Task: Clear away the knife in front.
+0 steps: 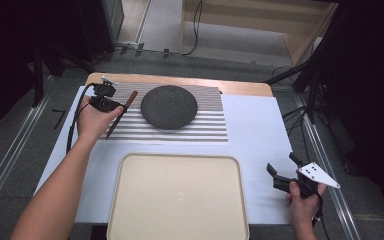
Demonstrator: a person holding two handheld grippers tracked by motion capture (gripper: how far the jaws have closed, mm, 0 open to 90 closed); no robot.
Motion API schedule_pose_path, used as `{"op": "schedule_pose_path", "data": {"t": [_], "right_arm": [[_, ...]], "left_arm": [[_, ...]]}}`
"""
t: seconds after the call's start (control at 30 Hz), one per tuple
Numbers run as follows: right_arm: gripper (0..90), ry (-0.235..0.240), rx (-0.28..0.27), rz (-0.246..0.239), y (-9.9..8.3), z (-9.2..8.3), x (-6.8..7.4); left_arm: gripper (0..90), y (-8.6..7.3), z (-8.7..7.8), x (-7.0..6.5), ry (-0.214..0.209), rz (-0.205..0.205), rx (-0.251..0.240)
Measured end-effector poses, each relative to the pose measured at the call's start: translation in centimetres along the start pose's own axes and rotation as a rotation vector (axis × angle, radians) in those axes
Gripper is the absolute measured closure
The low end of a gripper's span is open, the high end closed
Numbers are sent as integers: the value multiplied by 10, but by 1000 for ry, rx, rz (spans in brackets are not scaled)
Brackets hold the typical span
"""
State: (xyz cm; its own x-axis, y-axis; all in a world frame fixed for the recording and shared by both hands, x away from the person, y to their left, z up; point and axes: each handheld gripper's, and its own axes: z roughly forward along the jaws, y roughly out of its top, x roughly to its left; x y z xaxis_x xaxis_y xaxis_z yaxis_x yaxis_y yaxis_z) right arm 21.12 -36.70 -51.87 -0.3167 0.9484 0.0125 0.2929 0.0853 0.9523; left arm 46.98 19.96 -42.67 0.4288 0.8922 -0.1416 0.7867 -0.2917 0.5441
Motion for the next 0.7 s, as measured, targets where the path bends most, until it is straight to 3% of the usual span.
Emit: {"op": "schedule_pose_path", "data": {"t": [0.27,0.7], "right_arm": [[38,0,0,-1,0,0,0],[38,2,1,-2,0,0,1]], "left_arm": [[770,-15,-14,-14,-20,23,-43],[770,-45,-34,-40,-63,87,-66]]}}
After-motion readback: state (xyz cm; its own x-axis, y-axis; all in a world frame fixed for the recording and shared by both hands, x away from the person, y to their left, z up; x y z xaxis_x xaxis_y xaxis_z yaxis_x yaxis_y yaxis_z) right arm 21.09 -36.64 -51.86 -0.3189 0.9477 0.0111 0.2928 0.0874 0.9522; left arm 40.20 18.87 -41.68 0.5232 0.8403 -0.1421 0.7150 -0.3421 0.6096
